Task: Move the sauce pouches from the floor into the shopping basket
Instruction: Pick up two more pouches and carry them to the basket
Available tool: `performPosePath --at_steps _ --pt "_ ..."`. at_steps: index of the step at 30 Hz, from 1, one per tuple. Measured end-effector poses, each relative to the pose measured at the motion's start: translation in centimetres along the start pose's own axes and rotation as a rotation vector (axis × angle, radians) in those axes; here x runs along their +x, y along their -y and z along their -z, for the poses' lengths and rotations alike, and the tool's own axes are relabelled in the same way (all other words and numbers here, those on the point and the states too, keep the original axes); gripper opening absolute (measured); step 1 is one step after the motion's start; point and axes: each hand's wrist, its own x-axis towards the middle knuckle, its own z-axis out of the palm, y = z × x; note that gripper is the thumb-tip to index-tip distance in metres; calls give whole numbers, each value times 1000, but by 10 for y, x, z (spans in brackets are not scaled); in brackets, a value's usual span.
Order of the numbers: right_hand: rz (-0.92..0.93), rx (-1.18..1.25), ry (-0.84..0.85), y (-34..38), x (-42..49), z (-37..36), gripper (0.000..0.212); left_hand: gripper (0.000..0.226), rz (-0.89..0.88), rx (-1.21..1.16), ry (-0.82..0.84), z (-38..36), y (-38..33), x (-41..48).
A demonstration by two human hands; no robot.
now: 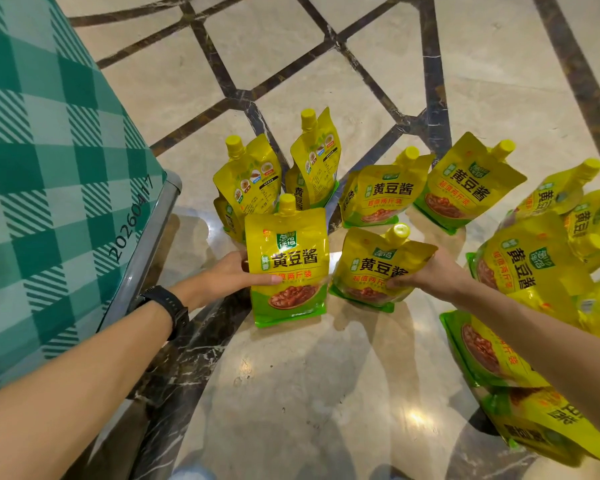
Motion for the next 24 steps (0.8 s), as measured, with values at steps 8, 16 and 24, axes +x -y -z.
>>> performPosePath --at_steps 8,16,24 --pt "3 35 -9 1 0 -2 53 82 -52 -70 -89 -29 13 -3" --pt "54 -143 177 26 10 11 51 80 -41 -63 -140 -29 20 5" --pt "-32 -17 169 4 4 -2 47 81 -20 -58 -137 -29 22 6"
